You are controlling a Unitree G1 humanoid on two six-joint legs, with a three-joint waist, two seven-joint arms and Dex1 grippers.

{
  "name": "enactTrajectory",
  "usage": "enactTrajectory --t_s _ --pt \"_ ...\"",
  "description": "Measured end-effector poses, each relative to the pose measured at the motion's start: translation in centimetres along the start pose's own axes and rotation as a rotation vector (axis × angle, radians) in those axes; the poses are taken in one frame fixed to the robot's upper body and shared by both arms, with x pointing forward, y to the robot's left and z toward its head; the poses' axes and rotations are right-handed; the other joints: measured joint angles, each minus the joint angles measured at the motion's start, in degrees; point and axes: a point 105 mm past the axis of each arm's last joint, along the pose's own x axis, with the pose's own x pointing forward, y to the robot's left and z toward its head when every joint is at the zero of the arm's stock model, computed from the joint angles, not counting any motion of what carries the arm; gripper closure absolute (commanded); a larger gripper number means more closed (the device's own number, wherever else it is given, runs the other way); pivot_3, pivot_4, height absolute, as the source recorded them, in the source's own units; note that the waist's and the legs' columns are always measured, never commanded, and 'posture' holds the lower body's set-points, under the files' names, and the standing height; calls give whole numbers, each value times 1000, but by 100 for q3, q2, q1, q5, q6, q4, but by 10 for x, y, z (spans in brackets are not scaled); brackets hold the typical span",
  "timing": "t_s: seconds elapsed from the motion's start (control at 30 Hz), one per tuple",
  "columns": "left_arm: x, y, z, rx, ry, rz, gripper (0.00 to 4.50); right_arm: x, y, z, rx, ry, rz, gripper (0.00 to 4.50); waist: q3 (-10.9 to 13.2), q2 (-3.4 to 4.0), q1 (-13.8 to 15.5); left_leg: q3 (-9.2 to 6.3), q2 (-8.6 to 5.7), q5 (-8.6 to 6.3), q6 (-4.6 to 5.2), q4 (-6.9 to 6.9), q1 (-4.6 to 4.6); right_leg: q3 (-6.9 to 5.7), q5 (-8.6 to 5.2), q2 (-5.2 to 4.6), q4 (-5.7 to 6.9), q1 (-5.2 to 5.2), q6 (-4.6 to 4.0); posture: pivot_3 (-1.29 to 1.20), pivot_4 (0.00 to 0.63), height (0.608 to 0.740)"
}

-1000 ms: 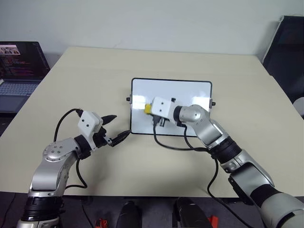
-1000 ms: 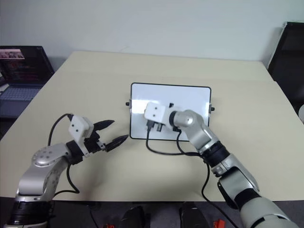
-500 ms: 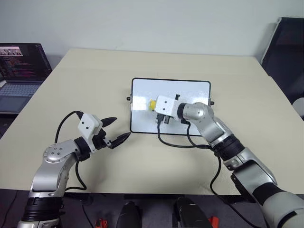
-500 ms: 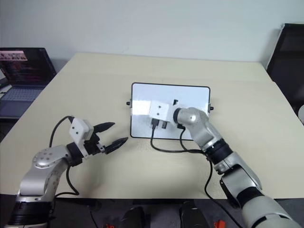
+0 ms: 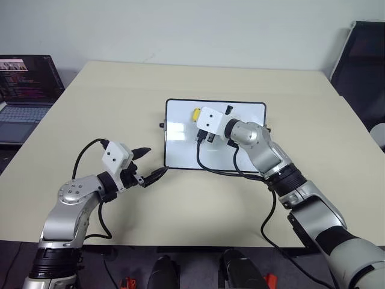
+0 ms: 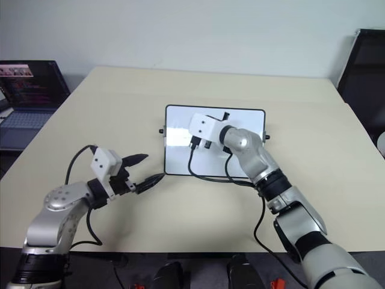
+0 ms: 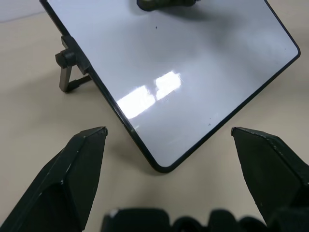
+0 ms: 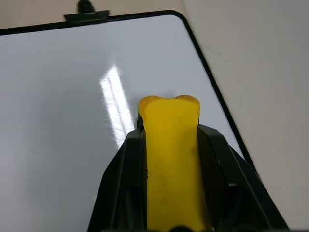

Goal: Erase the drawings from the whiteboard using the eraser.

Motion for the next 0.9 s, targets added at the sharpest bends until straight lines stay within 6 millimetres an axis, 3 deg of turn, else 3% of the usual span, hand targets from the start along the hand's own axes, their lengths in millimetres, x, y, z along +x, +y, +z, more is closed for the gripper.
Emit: enactTrajectory --t_s 0.13,0.23,0.33,0.4,0.53,0.73,0.9 --pt "1 -1 0 -7 6 -1 0 -4 39 1 4 -16 193 3398 2 3 -2 -5 0 -1 -1 1 0 -3 -5 0 2 1 -5 0 150 740" --pt "2 -3 4 -1 1 -7 0 -3 35 -4 12 7 154 3398 3 4 9 -9 -3 1 -1 13 0 -3 5 -1 3 1 -9 0 150 740" --pt "3 -4 7 0 -1 -6 0 -1 4 -8 1 40 10 3398 4 6 14 -13 -8 2 -1 17 3 -4 12 -3 0 -15 -12 0 150 740" --pt "4 -4 6 -4 0 -6 0 -3 -5 -12 14 52 -30 3398 4 5 15 -14 -9 2 -1 18 4 -3 12 -3 -2 -13 -13 0 150 740" --pt "4 -5 6 -15 3 -8 0 -4 0 -10 34 36 -6 3398 3 4 1 -17 -8 4 2 17 6 -4 12 -2 1 1 -12 0 150 740" --pt "6 -7 7 -20 -7 -23 0 -17 35 -8 96 -1 134 3398 4 6 10 -17 -5 3 0 -2 -4 -8 -2 0 0 1 -3 0 150 740" --pt "15 -15 14 -13 -30 -95 0 -42 24 -23 253 27 19 3398 8 6 101 -18 -7 3 0 2 -11 -8 -6 0 -3 -4 -9 0 150 740"
